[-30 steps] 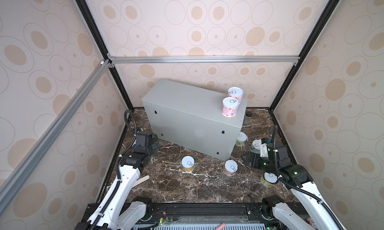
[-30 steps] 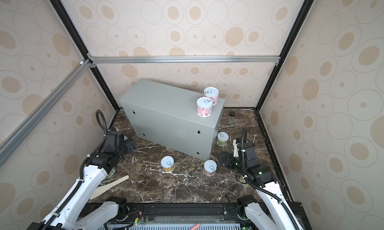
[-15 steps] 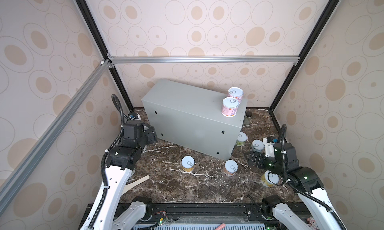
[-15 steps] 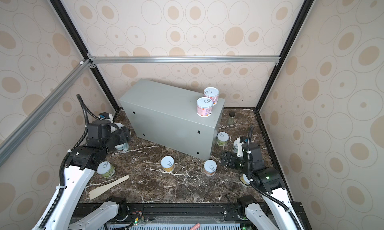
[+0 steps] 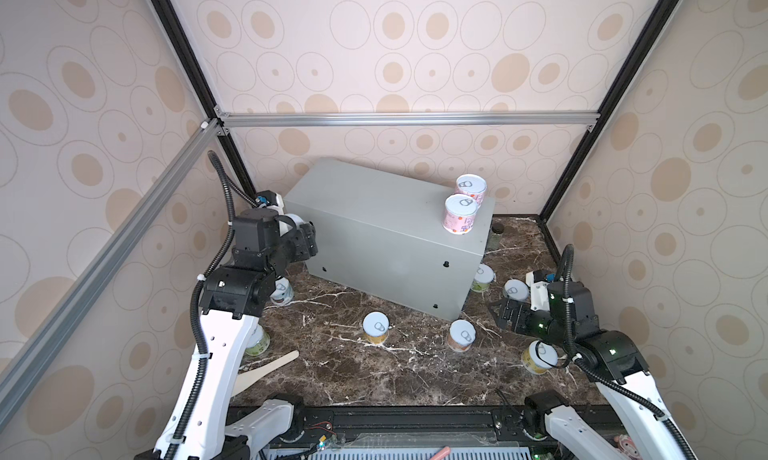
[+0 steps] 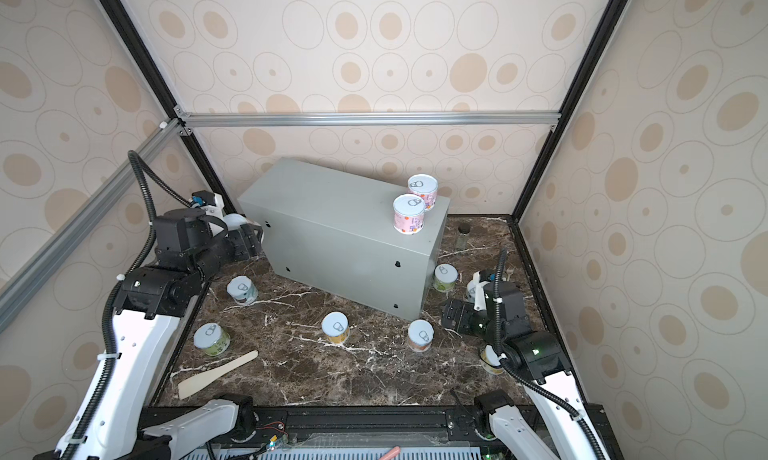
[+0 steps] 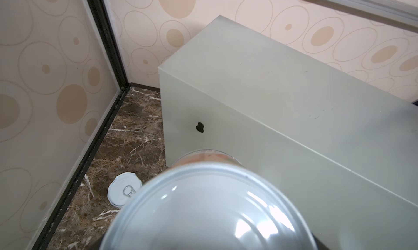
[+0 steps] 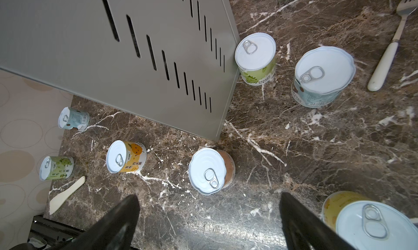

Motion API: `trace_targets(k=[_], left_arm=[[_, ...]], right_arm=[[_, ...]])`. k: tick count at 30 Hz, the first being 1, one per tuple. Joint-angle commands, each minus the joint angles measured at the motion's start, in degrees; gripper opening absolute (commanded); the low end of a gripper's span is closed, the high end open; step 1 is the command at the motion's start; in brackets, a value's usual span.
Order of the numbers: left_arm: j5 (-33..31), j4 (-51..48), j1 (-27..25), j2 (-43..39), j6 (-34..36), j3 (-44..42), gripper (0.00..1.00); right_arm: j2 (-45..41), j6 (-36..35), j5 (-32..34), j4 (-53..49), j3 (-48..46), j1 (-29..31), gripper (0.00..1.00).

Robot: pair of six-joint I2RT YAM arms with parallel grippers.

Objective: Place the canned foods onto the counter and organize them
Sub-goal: 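Raise the orange-labelled can up over the cabinet top with the left gripper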

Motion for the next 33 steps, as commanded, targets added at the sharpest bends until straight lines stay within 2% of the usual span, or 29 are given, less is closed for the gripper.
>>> trace_targets(k=[1, 17, 25, 33], left_arm=[[3.3, 2.7, -0.2, 1.9, 3.0, 6.5, 0.67], [8.0, -3.8, -1.4, 15.1, 6.4, 25.8, 0.64], [8.4, -6.5, -5.7, 22.1, 7.6, 35.0, 0.63], [5.5, -8.8, -11.8, 29.6, 8.6, 43.6, 0.63]], right_arm=[[0.4, -1.3, 2.1, -1.8, 2.6, 0.3, 0.99], [3.7, -5.2, 6.0, -0.4, 5.2, 0.3, 0.99], [4.6, -6.7, 7.4, 0.6, 5.5, 0.3, 0.99], [4.8, -7.5, 8.4, 1.6, 4.9, 0.3, 0.99]])
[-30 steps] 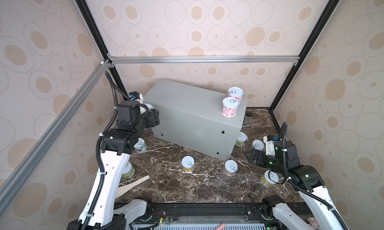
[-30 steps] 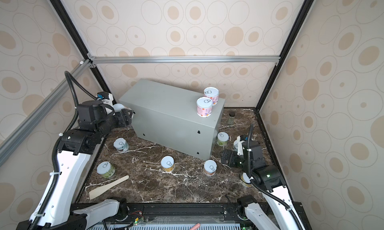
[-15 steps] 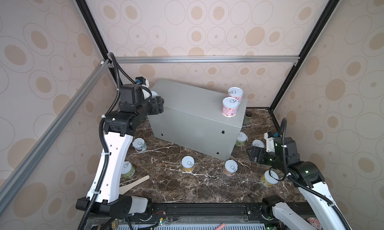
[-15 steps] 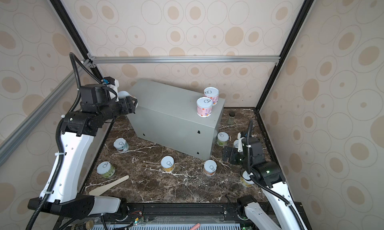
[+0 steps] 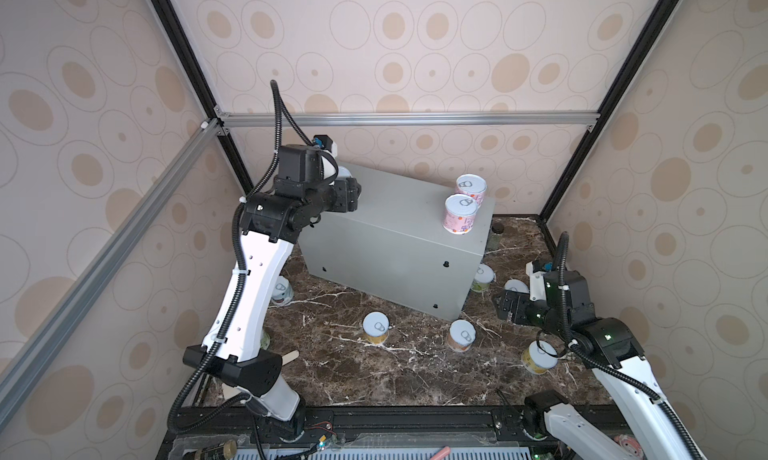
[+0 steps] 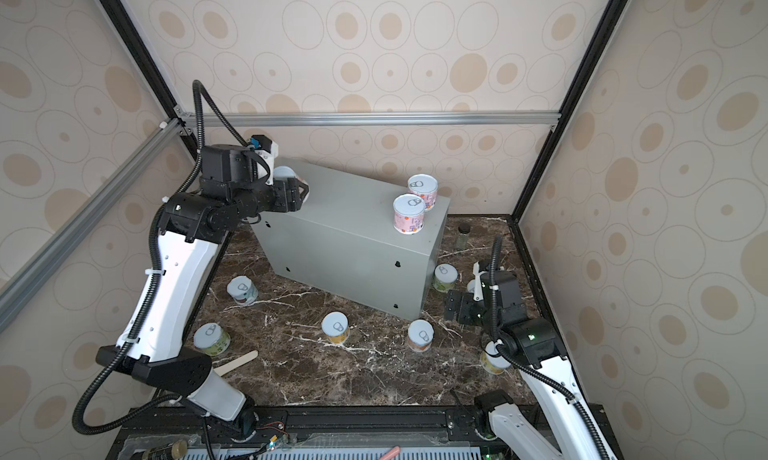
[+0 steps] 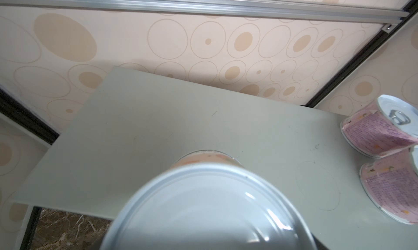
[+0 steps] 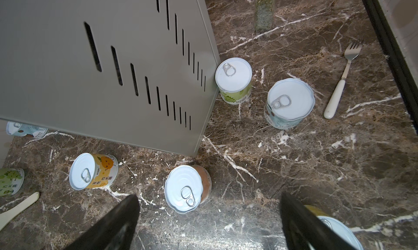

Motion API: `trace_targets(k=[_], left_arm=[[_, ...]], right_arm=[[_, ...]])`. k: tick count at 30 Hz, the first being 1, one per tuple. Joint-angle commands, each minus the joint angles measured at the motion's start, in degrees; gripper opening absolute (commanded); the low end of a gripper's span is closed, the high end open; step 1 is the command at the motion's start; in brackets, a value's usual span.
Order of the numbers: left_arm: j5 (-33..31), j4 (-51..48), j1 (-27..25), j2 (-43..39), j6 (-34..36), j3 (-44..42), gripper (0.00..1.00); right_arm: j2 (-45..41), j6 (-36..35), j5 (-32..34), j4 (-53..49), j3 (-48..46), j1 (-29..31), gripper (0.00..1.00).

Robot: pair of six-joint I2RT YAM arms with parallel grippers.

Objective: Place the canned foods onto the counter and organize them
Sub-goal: 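Raise the orange-labelled can up over the cabinet top with the left gripper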

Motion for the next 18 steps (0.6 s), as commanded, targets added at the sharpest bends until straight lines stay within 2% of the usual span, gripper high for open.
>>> trace_targets(k=[1, 11, 18], left_arm=[[-1.4, 1.2, -2.2, 1.1, 2.1, 5.3, 0.63], [-4.5, 0.4, -9.3, 8.6, 2.4, 11.8, 0.62], [-5.6, 0.5, -12.3, 11.6, 2.2, 13.1, 0.63]], right_arm=[[0.1, -1.1, 1.2, 0.8, 1.2, 0.3, 0.99], [1.8, -2.1, 1.1, 3.3, -0.8, 0.3, 0.99], [2.6, -3.0, 1.3, 3.8, -1.2, 0.3, 0.99]])
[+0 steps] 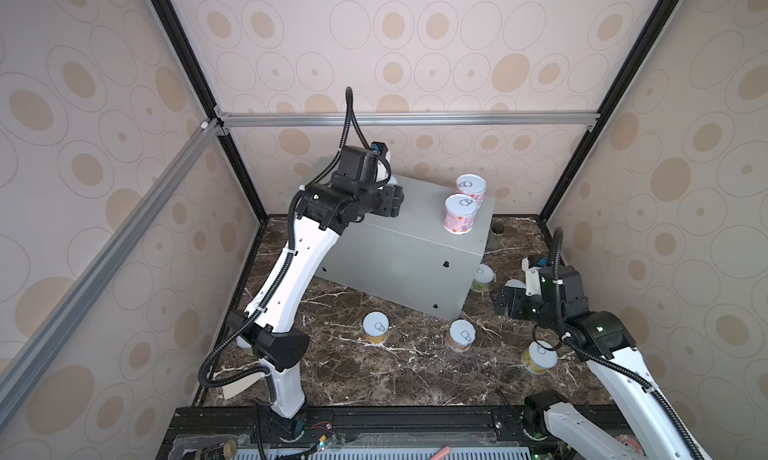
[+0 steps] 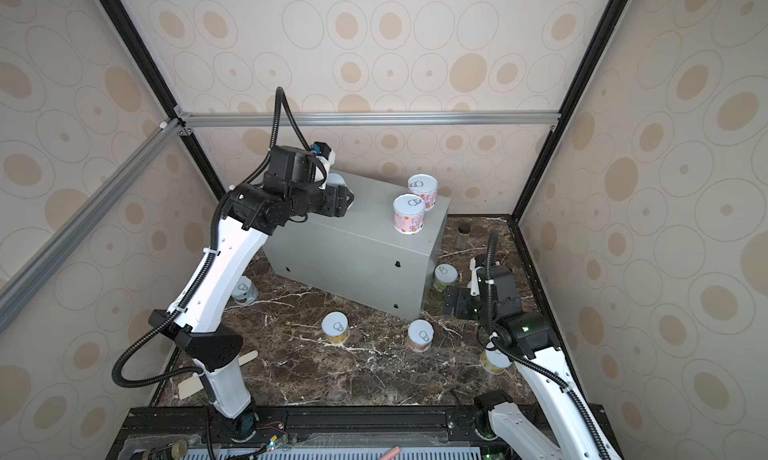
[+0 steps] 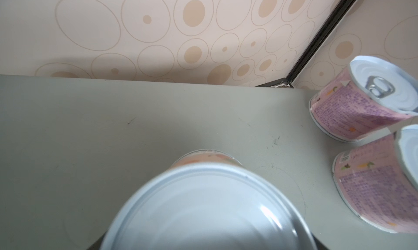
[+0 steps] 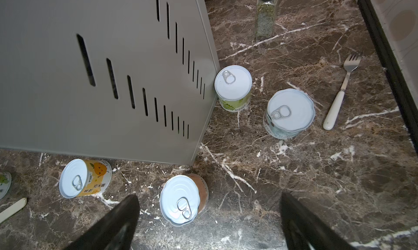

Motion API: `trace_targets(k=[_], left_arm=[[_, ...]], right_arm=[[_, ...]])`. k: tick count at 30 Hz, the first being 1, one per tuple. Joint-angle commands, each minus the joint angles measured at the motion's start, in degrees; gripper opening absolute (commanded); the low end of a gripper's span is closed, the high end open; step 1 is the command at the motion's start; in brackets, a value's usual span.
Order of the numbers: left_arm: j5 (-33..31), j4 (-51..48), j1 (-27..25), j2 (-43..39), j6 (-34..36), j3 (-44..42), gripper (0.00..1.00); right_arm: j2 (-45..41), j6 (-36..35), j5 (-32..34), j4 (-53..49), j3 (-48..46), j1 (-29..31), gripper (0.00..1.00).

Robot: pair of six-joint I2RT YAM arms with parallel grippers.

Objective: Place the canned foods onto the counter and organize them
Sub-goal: 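Raise the orange-labelled can up over the cabinet top with the left gripper, then set the orange-labelled can beside the pink cans and open the left gripper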

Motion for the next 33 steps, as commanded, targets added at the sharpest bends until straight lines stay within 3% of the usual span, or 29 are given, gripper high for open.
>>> trace_targets(k=[1, 10, 19, 33], left_arm=[[-1.4, 2.5, -1.2, 0.0, 1.4, 3.9, 0.62], [-2.6, 1.9, -3.4, 3.3, 1.2, 6.0, 0.64], [-2.9, 1.7, -5.1, 4.9, 1.6, 6.5, 0.77], [-3.5, 2.5, -5.3, 4.9, 2.5, 7.4, 0.87]], right_arm=[[-0.2, -1.3, 0.6, 0.5, -1.0, 0.3, 0.99], [-0.8, -1.4, 0.5, 1.1, -2.2, 0.3, 0.99], [-0.2, -1.1, -0.1, 1.0, -1.1, 0.3, 0.99], [-1.9, -0.5, 0.2, -1.1, 1.2, 0.3, 0.99]])
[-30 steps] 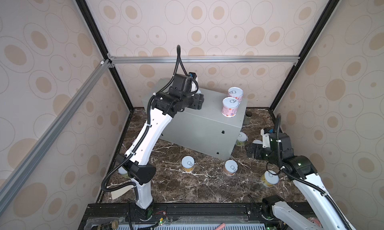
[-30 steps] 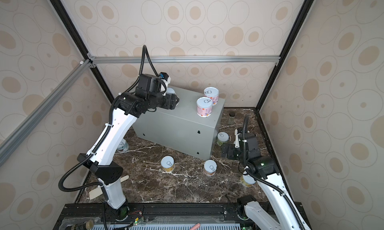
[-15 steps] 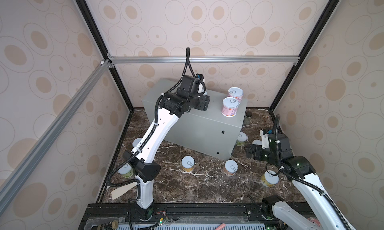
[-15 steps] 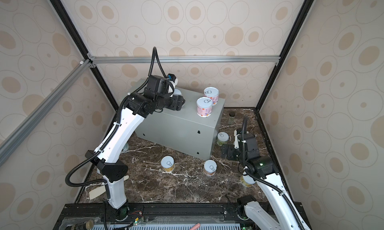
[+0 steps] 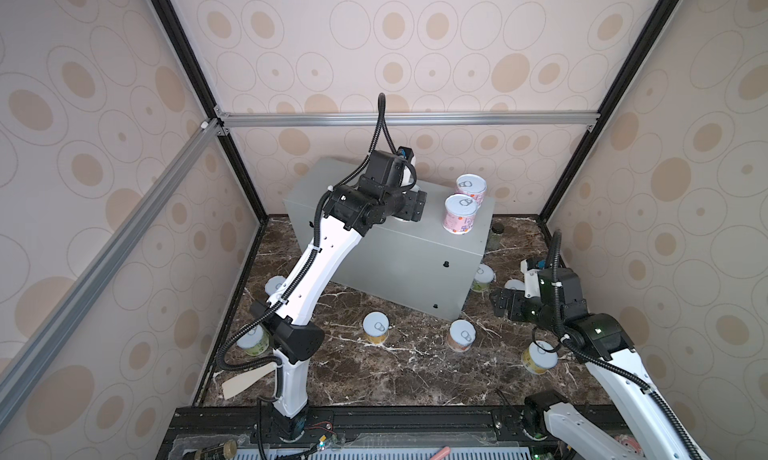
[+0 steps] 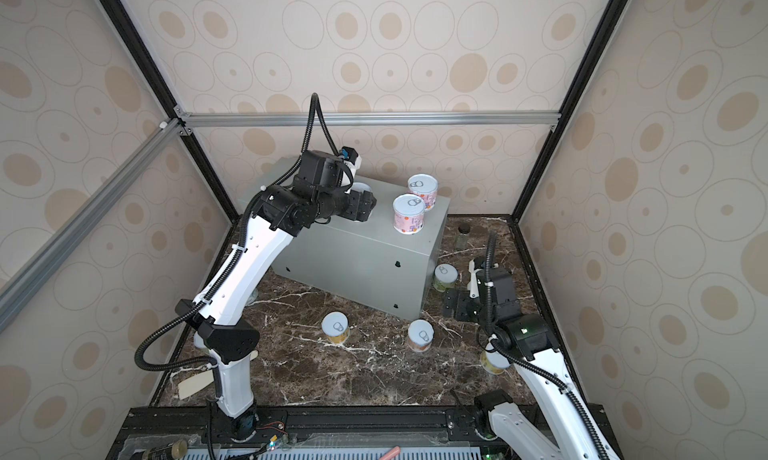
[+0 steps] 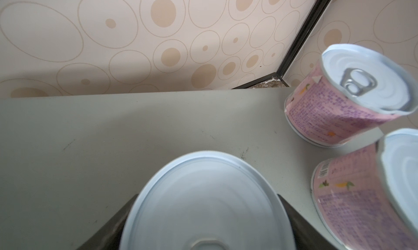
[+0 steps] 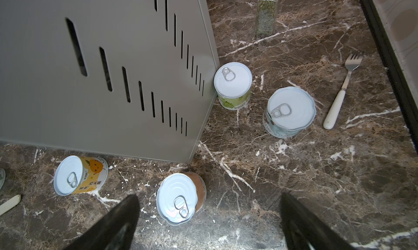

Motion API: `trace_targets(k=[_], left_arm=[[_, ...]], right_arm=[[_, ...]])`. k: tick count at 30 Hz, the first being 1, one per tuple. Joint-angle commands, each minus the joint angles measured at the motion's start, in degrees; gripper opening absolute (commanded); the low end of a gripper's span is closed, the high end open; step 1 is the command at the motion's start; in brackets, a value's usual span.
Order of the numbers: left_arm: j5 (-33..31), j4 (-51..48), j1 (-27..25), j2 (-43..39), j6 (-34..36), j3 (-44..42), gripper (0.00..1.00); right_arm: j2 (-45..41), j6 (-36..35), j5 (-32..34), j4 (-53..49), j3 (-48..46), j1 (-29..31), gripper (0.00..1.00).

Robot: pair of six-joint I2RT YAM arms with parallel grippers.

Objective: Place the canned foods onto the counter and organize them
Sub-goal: 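Set the orange-labelled can beside the pink cans and open the left gripper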

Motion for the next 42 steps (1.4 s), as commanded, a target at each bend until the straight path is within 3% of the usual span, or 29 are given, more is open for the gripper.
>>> trace_targets(k=[1, 9, 15, 18, 24, 27, 34, 42], left_arm=[[-1.1, 1.2, -0.3, -1.3, 1.4, 2.4, 0.88], [-1.9, 2.0, -0.4, -4.3, 1.9, 2.3, 0.98], [-4.4, 3.5, -0.3, -9.1, 1.1, -0.3, 0.99], [-5.2, 7.6, -0.4, -14.7, 0.9, -8.0, 0.99], [-1.1, 27.0, -0.3, -34.3, 3.3, -37.6, 0.99], [1.9, 33.5, -0.3, -42.2, 4.5, -47.8, 0.98], [5.2, 31.6, -0.3, -43.8, 4.7, -53.4, 0.93], [9.5, 35.2, 1.2, -40.6, 5.8, -55.1, 0.74]], right_arm=[[-1.1, 0.3, 0.4, -1.5, 2.5, 0.3, 0.99], [-3.0, 0.1, 1.4, -4.3, 4.5, 0.3, 0.99], [-5.6, 2.0, -0.3, -5.7, 4.8, 0.3, 0.99], [-6.2, 2.5, -0.5, -6.6, 4.9, 0.3, 0.99], [-7.5, 3.0, -1.2, -8.1, 5.7, 0.3, 0.99], [-7.4, 3.1, -1.3, -8.3, 6.6, 0.3, 0.99], [-5.6, 3.5, -4.1, -6.9, 8.3, 0.3, 0.99], [-3.7, 3.3, -7.3, -3.8, 8.2, 0.3, 0.99]])
